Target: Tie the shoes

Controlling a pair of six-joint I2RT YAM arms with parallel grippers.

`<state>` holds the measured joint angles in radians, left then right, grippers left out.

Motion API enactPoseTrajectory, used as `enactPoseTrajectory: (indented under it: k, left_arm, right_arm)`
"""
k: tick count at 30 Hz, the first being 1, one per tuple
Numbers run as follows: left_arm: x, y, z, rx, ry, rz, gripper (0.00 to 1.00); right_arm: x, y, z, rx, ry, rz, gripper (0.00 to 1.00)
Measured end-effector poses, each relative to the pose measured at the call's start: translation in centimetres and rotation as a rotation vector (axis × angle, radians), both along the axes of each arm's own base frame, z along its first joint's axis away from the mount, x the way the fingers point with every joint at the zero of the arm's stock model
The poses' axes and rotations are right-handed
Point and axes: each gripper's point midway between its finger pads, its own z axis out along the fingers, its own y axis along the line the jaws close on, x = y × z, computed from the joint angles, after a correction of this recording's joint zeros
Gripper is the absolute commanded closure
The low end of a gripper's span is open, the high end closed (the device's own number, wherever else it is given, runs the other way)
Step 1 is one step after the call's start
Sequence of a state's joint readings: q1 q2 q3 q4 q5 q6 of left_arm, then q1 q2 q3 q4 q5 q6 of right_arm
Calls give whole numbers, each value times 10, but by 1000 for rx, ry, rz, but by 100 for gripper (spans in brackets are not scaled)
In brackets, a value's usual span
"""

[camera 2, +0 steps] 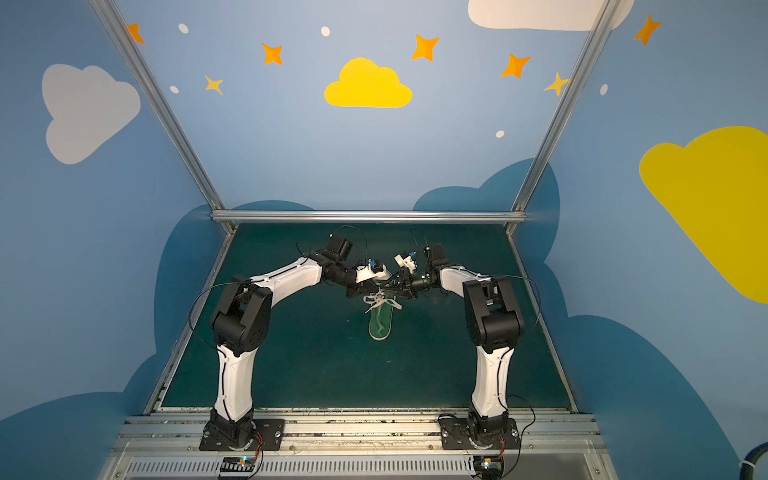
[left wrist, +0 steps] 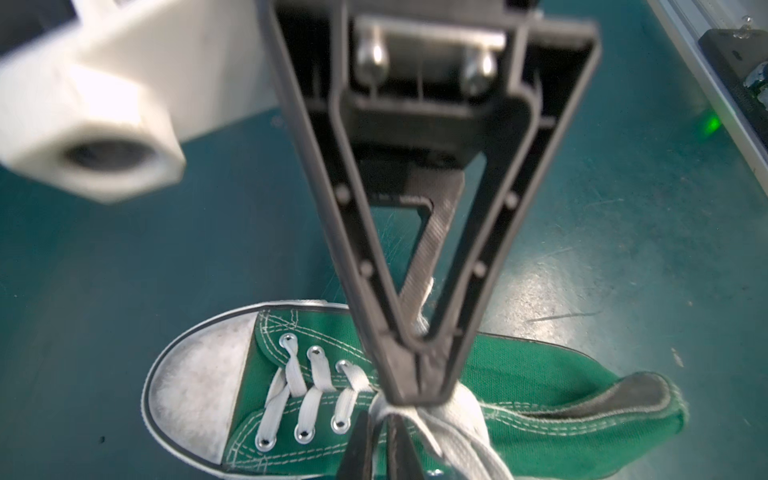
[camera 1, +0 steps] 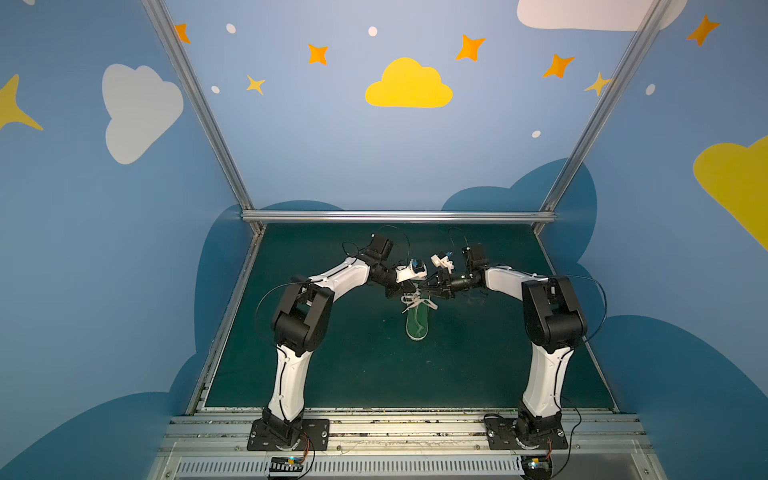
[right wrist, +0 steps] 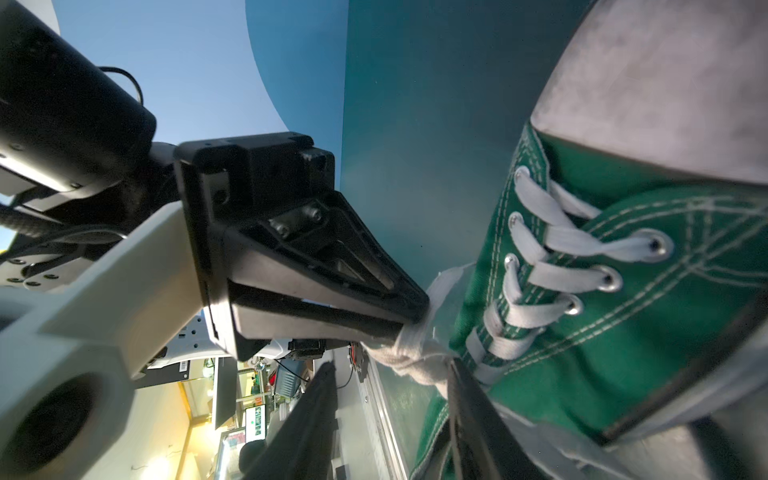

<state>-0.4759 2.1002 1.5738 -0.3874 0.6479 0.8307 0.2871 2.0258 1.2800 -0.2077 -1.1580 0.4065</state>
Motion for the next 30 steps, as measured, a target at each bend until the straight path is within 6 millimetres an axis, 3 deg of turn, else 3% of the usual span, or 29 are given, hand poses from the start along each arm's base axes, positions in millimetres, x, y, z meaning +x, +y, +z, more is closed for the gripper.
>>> enactPoseTrajectory:
  k: [8, 15, 23, 25, 30]
  left_arm:
    - [-3, 0, -6, -13, 18, 4, 89]
    - [-3, -1, -7, -27, 33, 17, 89]
    - [-3, 0, -7, -40, 54, 34, 86]
    - [-1, 1, -8, -43, 55, 39, 83]
    - [-1, 4, -12, -47, 65, 57, 59]
  right_arm:
    - [-2, 6, -5, 20, 29, 15, 70]
    - [-2, 9, -12, 28, 47, 23, 74]
    - [-1, 11, -13, 35, 48, 28, 93]
    - [-1, 11, -13, 35, 49, 28, 97]
    - [-3, 12, -13, 36, 52, 32, 100]
